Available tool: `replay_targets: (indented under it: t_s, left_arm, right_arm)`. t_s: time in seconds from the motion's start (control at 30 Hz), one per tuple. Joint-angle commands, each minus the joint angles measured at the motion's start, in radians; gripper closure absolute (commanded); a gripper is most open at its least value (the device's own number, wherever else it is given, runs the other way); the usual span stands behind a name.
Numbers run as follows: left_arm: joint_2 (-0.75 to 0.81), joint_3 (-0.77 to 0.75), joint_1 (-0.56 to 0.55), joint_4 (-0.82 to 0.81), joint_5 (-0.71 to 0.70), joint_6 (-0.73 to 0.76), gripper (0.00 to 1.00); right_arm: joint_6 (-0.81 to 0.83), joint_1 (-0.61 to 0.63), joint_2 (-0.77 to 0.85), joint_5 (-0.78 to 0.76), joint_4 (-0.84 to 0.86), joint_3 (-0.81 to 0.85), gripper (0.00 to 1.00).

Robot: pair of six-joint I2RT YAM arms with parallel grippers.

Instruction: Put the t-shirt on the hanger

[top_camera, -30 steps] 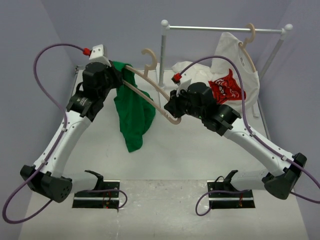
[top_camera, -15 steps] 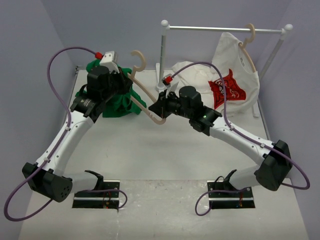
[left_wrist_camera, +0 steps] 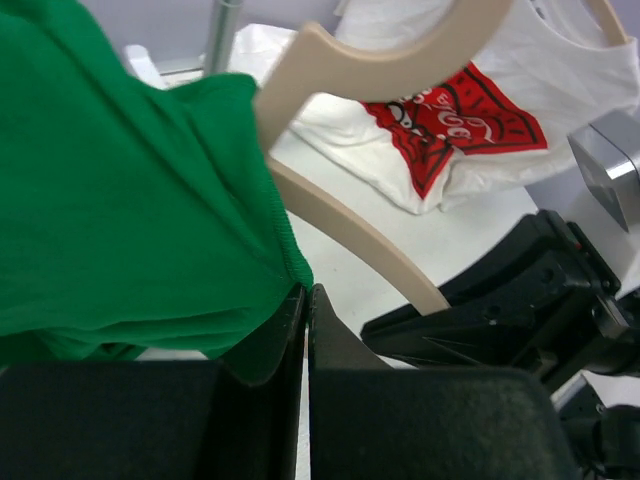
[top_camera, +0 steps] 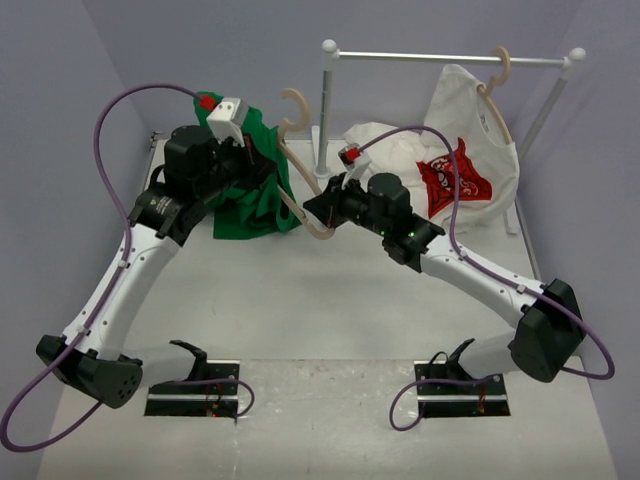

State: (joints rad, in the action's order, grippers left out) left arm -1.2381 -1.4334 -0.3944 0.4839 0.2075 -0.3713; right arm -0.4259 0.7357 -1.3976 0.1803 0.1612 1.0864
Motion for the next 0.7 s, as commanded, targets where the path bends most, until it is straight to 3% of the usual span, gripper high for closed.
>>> replay_targets:
  t_s: [0.0, 0.23, 0.33, 0.37, 0.4, 0.47, 0.6, 0.67]
  left_arm:
    - [-0.009, -0.061, -0.070, 0.019, 0.108, 0.048, 1.00]
    - [-0.021, -0.133, -0.104, 0.058, 0.017, 0.056, 1.00]
    - [-0.026, -0.207, -0.106, 0.138, -0.150, 0.068, 0.98]
    - [-0.026, -0.227, -0.104, 0.158, -0.154, 0.071, 0.85]
    - [-0.024, -0.273, -0.106, 0.197, -0.256, 0.082, 0.48]
    - [-0.025, -0.331, -0.104, 0.229, -0.358, 0.102, 0.21]
    - [-0.046, -0.445, -0.104, 0.233, -0.434, 0.150, 0.00]
    - [-0.046, -0.454, -0.104, 0.178, -0.423, 0.209, 0.00]
  right_arm:
    - [0.010, -0.009, 0.001, -0.007, 0.095, 0.116, 1.00]
    - [0.041, -0.020, 0.000, -0.002, 0.094, 0.127, 1.00]
    - [-0.039, -0.079, 0.019, 0.049, 0.189, 0.039, 1.00]
    - [-0.058, -0.095, 0.023, 0.075, 0.226, 0.013, 1.00]
    - [-0.088, -0.112, 0.030, 0.098, 0.261, -0.012, 1.00]
    - [-0.103, -0.149, 0.054, 0.167, 0.377, -0.094, 1.00]
    - [-0.074, -0.185, 0.094, 0.228, 0.460, -0.177, 1.00]
    - [-0.050, -0.209, 0.106, 0.253, 0.469, -0.198, 1.00]
